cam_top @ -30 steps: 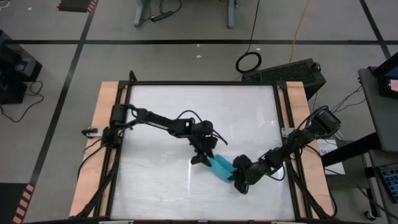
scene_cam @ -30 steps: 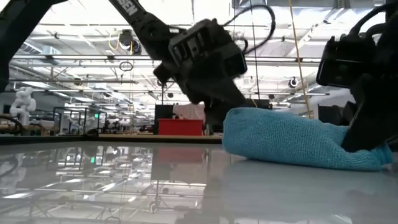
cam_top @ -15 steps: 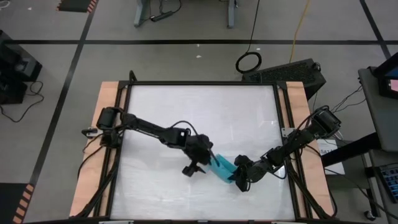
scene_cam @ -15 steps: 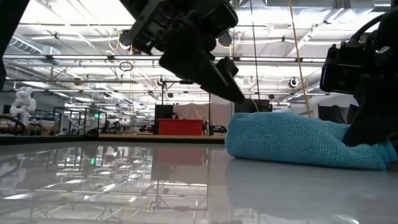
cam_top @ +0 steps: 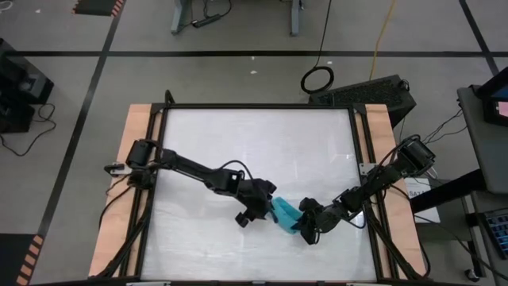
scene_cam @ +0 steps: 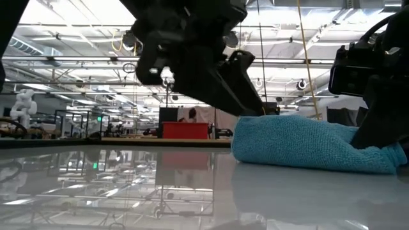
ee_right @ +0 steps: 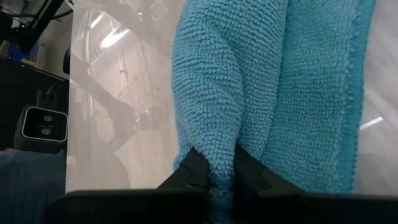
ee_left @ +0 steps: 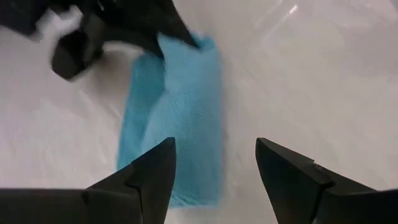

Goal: Roll towel
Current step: Roll the blue towel

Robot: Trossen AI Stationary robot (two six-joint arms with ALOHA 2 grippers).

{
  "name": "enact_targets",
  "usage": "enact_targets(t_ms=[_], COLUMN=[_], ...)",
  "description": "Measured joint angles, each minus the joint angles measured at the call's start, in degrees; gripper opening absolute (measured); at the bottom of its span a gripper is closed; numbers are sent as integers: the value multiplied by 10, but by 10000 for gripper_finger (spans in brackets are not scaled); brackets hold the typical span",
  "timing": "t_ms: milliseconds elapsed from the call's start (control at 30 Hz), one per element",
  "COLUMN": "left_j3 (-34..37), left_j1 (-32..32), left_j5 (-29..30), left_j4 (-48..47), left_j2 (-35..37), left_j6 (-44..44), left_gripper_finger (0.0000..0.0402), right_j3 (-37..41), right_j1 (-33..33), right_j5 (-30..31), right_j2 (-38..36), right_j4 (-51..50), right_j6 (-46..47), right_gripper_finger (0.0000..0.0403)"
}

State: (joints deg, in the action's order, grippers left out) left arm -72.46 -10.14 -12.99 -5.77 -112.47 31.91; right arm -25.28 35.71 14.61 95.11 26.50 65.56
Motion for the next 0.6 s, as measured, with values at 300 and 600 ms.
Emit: enact_targets(t_ms=[300, 600], left_j3=[0, -1], left_j1=[7, 7], left_j5=[58, 58], left_j4=[36, 37], left_j2=[-42, -71], left_j6=[16, 16], left_gripper_finger=[226, 204], right_j3=[1, 1], right_j1=[0, -1], right_j5=[0, -18], right_j2=[-8, -13], right_j4=[8, 18], right_j6=[1, -18], right_gripper_finger=[18, 19])
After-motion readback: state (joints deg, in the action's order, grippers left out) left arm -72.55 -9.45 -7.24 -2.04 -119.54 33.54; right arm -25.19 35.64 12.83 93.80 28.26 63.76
